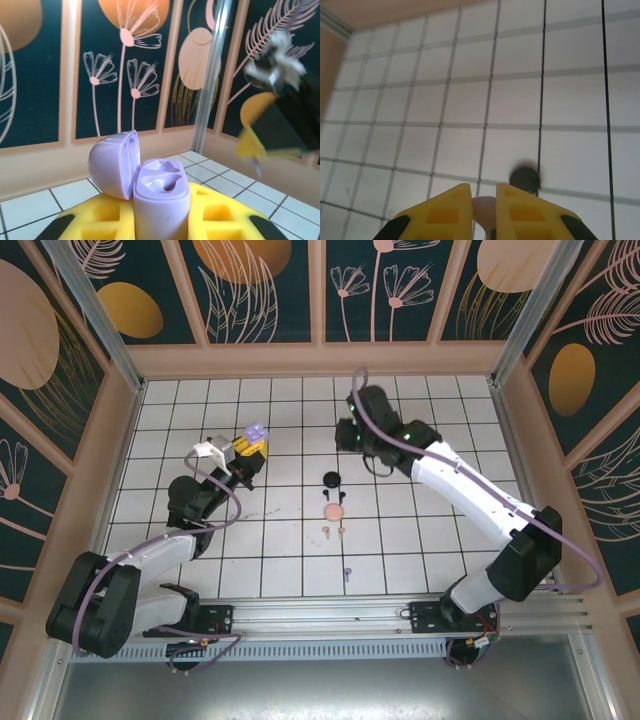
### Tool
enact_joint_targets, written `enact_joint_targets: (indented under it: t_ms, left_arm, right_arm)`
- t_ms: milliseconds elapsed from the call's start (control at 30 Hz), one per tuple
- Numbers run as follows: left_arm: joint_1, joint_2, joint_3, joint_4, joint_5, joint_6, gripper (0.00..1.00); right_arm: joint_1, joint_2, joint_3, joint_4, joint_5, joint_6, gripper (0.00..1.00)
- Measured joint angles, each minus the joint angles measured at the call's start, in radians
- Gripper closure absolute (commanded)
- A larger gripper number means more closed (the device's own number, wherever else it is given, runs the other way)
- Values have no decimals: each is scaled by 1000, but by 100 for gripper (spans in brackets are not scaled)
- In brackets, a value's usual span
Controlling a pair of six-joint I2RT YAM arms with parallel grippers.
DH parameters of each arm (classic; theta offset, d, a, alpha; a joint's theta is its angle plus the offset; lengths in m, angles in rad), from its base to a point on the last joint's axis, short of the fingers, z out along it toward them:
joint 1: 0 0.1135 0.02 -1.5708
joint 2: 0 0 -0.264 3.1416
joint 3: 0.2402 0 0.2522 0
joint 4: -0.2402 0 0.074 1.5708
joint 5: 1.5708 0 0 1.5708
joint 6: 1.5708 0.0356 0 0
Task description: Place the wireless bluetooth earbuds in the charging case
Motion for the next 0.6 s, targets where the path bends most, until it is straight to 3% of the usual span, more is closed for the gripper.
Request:
enact_joint_targets:
  t_ms: [233,600]
  left_arm:
    - [-48,90,41,-4,7,127,100]
    - [-89,176,192,-52,19,282,100]
  right_arm:
    - [-30,73,163,66,-109,-138,86]
    - [10,69,101,239,-260,-267,86]
